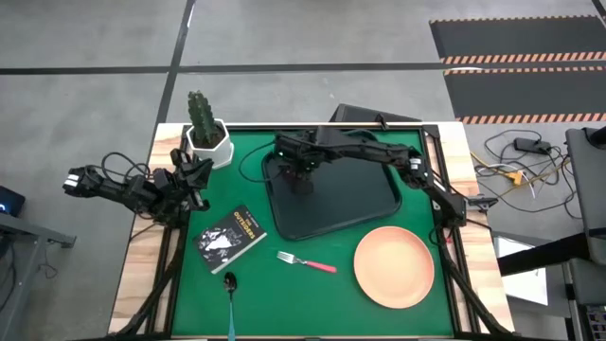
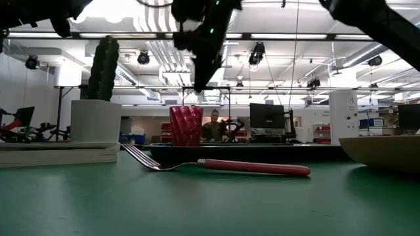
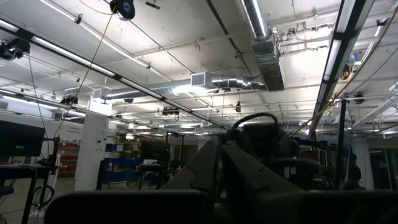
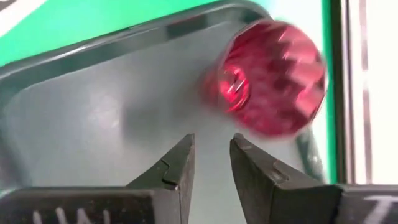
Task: Pick and place plate/cup/fork/spoon on tray
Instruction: Put the pink plate on the black serving tray to the bottom right of the red cup
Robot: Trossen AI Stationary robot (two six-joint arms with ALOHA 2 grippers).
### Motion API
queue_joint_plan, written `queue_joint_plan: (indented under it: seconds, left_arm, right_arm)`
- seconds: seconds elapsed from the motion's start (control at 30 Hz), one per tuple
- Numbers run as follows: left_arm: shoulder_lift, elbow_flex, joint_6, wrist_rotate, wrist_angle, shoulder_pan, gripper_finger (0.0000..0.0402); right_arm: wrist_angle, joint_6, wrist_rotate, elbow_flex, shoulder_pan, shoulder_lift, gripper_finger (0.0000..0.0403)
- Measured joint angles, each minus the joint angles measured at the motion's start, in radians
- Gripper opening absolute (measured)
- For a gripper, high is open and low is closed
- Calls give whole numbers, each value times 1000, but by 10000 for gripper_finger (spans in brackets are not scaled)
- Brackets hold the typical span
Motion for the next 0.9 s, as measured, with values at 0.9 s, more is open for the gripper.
queue_joint_plan:
  seconds: [0.9]
  left_arm:
    - [1,0,-7,0,0,0,8]
  right_arm:
    - [-37,656,-86,-270,589,-133,68]
